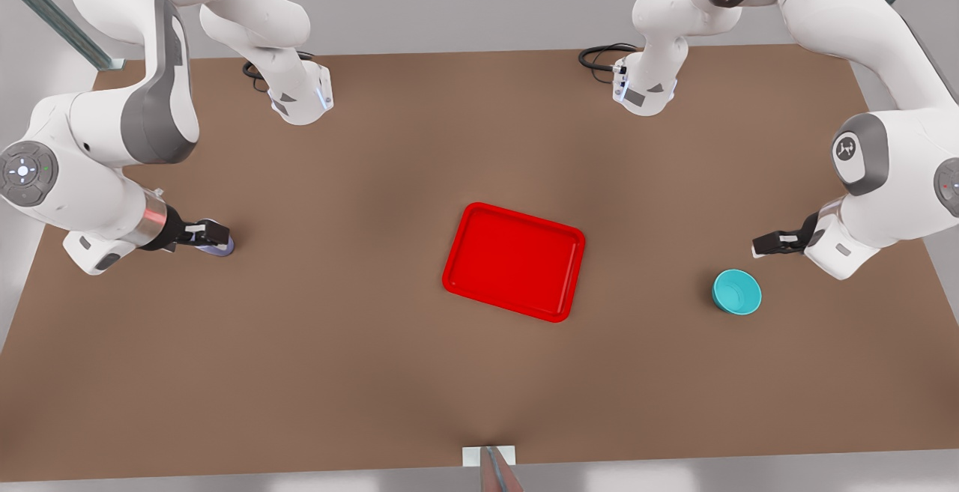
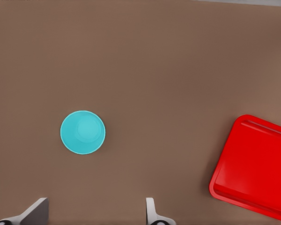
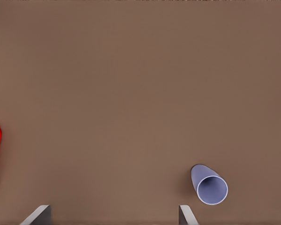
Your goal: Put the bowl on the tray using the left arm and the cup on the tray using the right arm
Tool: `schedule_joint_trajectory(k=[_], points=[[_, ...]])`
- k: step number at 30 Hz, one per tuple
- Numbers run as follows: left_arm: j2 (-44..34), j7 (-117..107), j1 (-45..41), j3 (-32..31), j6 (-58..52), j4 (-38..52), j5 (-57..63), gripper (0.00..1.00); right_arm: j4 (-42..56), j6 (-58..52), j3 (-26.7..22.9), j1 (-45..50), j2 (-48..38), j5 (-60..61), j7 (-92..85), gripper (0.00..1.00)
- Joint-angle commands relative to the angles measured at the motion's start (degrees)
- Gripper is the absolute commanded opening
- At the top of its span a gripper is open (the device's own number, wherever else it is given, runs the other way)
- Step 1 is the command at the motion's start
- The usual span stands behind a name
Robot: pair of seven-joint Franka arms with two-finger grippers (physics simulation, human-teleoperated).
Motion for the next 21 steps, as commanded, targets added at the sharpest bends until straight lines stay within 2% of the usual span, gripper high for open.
schedule_joint_trajectory(k=[1,3,5,9,11,13,21], points=[[-0.01,0.00,0.00,0.00,0.00,-0.05,0.01,1.00,0.00,0.02,0.00,0.01,0.00,-0.04,0.00,1.00],[0.61,0.26,1.14,0.00,0.26,-0.05,-0.16,1.00,0.00,0.02,0.00,-0.07,0.00,-0.13,0.18,1.00],[3.77,10.53,7.37,0.00,1.49,-0.14,-2.80,1.00,0.00,0.02,0.00,-0.51,0.00,-0.04,0.09,1.00],[16.16,28.12,15.29,0.09,13.35,-0.49,-12.29,1.00,-1.49,0.46,0.00,-0.33,1.40,-0.65,0.62,1.00],[17.22,31.90,15.56,0.00,24.43,-8.48,-16.34,1.00,-2.55,0.90,0.00,-0.07,2.63,-1.97,0.97,1.00],[19.94,31.99,15.64,-1.32,28.56,-9.28,-16.42,1.00,-2.55,0.98,0.00,-0.25,3.95,-2.41,0.88,1.00],[24.87,35.24,15.56,-1.41,29.62,-9.98,-17.92,1.00,-3.25,3.53,0.00,-0.60,6.06,-3.73,9.04,1.00]])
